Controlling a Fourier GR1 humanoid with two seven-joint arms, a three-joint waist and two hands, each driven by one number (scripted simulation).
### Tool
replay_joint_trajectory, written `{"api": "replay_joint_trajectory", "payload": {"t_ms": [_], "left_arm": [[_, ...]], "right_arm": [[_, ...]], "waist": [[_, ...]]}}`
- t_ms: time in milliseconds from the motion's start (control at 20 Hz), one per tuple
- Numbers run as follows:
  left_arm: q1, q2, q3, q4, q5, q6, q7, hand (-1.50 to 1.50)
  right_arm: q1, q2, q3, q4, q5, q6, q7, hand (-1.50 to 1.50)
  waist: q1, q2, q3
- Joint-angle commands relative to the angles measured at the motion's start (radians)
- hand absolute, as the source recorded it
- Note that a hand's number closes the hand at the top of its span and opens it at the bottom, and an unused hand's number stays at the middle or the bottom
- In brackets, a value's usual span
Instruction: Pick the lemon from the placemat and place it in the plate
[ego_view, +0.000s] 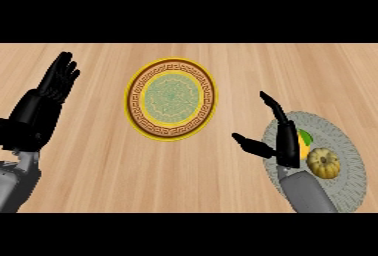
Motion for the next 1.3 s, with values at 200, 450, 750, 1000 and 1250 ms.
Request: {"api": "replay_joint_trajectory", "payload": {"t_ms": [200,450,750,1000,1250], "left_arm": [[0.002,-0.034,0.016,0.031,-0.026,-0.004,-0.003,0.00],[0.035,-0.007,0.029,0.011,-0.019,-0.023,0.001,0.00],[0.041,-0.015,0.029,0.010,-0.016,-0.041,-0.014,0.00],[-0.032,-0.032,0.052,0.028,-0.020,-0.026,0.047,0.00],[0.021,-0.066,0.065,0.012,-0.063,-0.055,0.012,0.00]], "right_arm": [[-0.058,-0.204,0.068,-0.164,0.254,0.016,0.442,-1.50],[-0.080,-0.338,0.123,-0.152,0.340,0.243,0.768,-1.50],[-0.173,-0.396,0.185,-0.230,0.285,0.610,1.114,-1.50],[-0.172,-0.371,0.213,-0.339,0.232,0.774,1.315,-1.50],[-0.148,-0.367,0.146,-0.292,0.273,0.811,1.302,-1.50]], "waist": [[-0.031,-0.012,-0.005],[-0.026,-0.019,-0.009],[-0.009,-0.014,-0.007],[-0.020,-0.007,-0.002],[-0.012,-0.004,-0.001]]}}
